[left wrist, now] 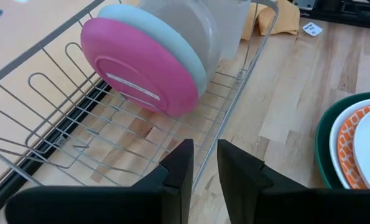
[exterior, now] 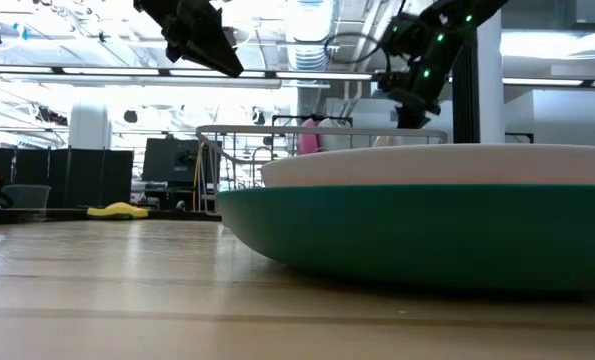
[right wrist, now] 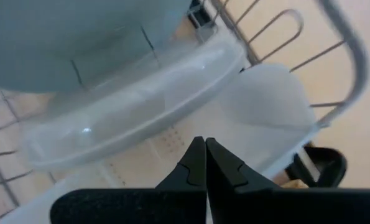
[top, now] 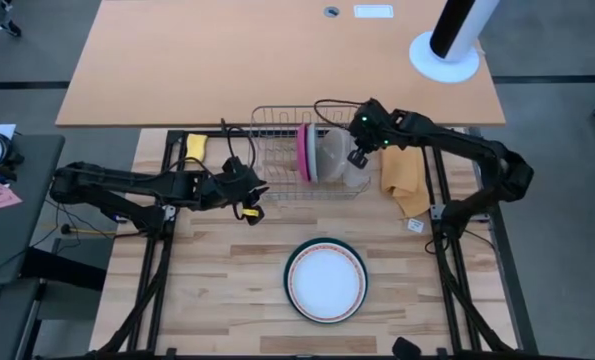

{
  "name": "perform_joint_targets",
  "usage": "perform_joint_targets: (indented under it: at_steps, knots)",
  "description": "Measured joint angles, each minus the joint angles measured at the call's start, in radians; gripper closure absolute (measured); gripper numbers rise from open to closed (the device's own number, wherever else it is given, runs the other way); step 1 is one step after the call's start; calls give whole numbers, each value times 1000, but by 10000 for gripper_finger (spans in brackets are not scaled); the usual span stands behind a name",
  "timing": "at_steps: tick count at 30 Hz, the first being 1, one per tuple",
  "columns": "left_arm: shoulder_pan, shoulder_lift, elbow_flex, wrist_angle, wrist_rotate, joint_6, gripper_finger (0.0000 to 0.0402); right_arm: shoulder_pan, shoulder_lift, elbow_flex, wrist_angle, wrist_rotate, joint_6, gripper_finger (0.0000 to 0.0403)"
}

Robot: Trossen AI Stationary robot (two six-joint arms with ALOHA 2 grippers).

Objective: Sort dishes
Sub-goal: Adjust the gray plate

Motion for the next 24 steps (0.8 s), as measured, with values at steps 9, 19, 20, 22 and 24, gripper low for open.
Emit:
perform_joint_targets:
  at_steps: [9, 19, 20, 22, 24]
  knots:
    - [-1, 0, 0, 0, 3, 20, 334, 22, 62, 9, 69, 3, -16, 403]
    - [-1, 0, 0, -1, 3, 33, 334, 103, 62, 60, 88, 19, -23, 403]
    - [-1, 0, 0, -1, 3, 32, 334, 112, 62, 60, 89, 27, -27, 403]
    - [-1, 0, 0, -1, 3, 32, 334, 126, 62, 60, 92, 44, -34, 403]
    - [-1, 0, 0, 0, 3, 32, 334, 135, 62, 60, 94, 51, -42, 403]
